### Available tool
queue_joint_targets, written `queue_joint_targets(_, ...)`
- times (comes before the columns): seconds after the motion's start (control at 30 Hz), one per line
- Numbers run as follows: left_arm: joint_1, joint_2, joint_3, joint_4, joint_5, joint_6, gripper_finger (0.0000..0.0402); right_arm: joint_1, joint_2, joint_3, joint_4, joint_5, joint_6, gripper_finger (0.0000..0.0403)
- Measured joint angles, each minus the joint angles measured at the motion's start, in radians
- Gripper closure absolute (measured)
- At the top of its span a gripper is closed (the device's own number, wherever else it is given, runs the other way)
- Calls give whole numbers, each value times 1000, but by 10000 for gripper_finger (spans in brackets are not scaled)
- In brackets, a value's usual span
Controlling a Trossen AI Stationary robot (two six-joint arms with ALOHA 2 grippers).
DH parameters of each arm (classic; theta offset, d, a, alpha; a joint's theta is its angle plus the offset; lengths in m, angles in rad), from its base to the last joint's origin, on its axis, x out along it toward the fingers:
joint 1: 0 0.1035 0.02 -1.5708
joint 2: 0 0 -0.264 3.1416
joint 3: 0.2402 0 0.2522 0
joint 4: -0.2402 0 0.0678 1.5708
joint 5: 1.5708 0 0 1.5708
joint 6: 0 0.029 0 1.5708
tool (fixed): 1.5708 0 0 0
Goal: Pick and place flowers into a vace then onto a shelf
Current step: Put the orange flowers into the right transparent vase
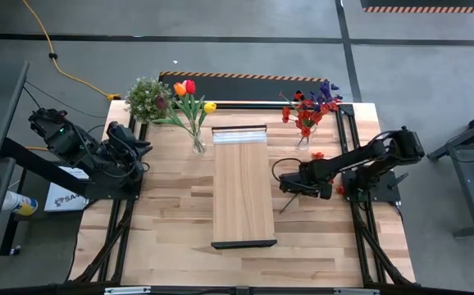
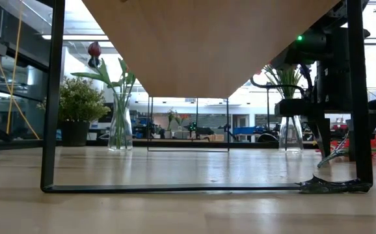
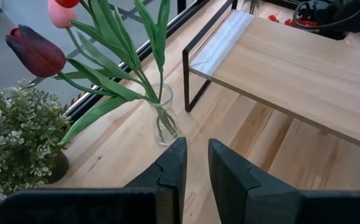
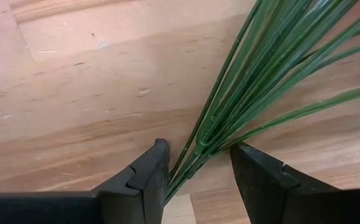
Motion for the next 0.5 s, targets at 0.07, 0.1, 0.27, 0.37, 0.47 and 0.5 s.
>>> queue_joint_targets(0.07, 0, 0, 0, 0, 0, 0, 300, 0, 0, 0, 0, -1, 0, 238)
queue_joint_targets(0.1, 0, 0, 0, 0, 0, 0, 300, 0, 0, 0, 0, -1, -1, 238)
queue_joint_targets(0.27, 0, 0, 0, 0, 1, 0, 300, 0, 0, 0, 2, 0, -12, 238)
queue_joint_targets(0.37, 0, 0, 0, 0, 7, 0, 300, 0, 0, 0, 3, -1, -12, 238)
queue_joint_targets(0.47, 0, 0, 0, 0, 8, 0, 300, 0, 1, 0, 4, -2, -13, 238)
queue_joint_targets(0.5, 0, 0, 0, 0, 8, 0, 300, 0, 1, 0, 4, -2, -16, 238)
